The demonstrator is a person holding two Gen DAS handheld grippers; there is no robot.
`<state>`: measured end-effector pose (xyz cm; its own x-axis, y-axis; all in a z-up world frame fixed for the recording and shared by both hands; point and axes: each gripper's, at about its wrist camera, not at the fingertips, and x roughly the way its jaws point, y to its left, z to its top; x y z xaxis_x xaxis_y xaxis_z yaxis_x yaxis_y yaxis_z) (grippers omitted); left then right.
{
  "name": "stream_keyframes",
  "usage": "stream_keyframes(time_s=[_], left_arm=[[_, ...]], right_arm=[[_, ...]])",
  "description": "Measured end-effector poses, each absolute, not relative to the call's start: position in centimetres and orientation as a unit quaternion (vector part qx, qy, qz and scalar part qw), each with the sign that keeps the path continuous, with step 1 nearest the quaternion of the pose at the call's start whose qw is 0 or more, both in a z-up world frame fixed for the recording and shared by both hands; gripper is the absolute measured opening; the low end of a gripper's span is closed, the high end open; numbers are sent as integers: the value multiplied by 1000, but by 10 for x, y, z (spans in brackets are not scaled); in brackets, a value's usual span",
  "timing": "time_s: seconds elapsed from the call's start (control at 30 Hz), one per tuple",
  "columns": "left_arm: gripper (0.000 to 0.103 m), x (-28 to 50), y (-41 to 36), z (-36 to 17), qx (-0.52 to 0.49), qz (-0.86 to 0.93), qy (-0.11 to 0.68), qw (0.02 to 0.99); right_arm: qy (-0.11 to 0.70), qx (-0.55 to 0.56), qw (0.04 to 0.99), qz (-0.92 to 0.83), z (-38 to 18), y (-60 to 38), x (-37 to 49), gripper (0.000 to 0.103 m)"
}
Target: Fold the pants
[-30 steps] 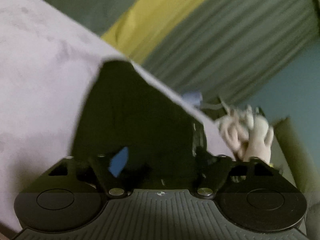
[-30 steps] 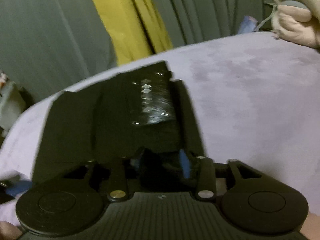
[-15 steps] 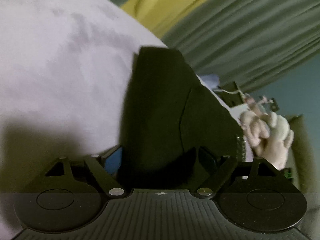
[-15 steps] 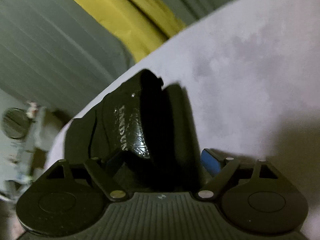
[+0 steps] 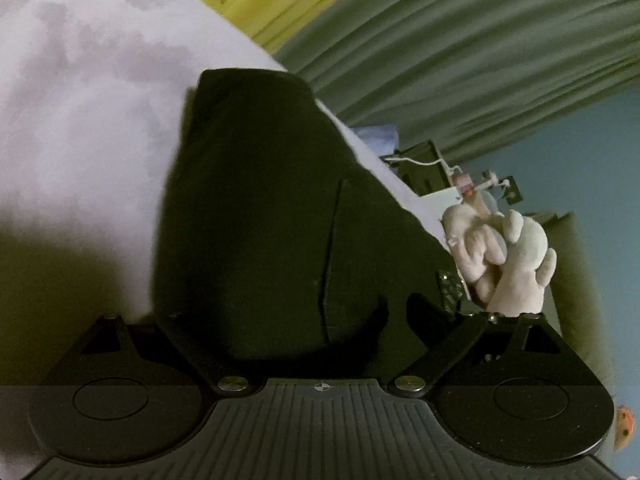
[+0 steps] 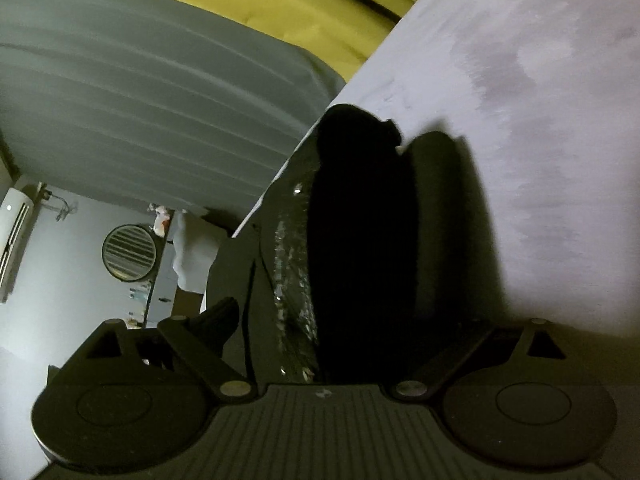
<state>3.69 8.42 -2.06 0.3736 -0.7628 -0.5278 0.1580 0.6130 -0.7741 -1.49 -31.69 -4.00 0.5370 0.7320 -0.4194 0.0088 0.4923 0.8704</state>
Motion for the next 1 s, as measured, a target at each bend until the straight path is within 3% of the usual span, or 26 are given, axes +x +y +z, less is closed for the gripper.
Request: stream_keyframes(time_s=[0.27, 0.33, 0.47, 0.53, 0.63, 0.77, 0.87, 0.93, 1.0], left_arm=[[94, 48, 70, 36, -324, -326, 408, 789], [89, 56, 63, 54, -297, -330, 382, 811], [87, 87, 64, 62, -281, -220, 411, 839], [81, 99, 82, 51, -289, -152, 441, 836], [84, 80, 107, 44, -307, -114, 423, 845], [88, 43, 95, 35, -294, -110, 415, 854], [88, 17, 72, 28, -278, -104, 415, 860], [89, 2, 62, 25, -249, -104, 420, 867], [89, -7, 51, 27, -212, -102, 425, 874]], right_arm=[[383, 423, 785, 241, 7, -299, -13, 78], [357, 416, 801, 240, 25, -304, -7, 76], [319, 432, 821, 196, 54, -327, 16, 81], [322, 341, 875, 119, 70, -335, 23, 82], [314, 229, 921, -9, 85, -344, 12, 85], [283, 333, 899, 30, 75, -346, -32, 85], [292, 408, 863, 57, 47, -335, -55, 73], [306, 421, 852, 54, 31, -320, -59, 49], [313, 426, 848, 39, 25, -308, -60, 46]])
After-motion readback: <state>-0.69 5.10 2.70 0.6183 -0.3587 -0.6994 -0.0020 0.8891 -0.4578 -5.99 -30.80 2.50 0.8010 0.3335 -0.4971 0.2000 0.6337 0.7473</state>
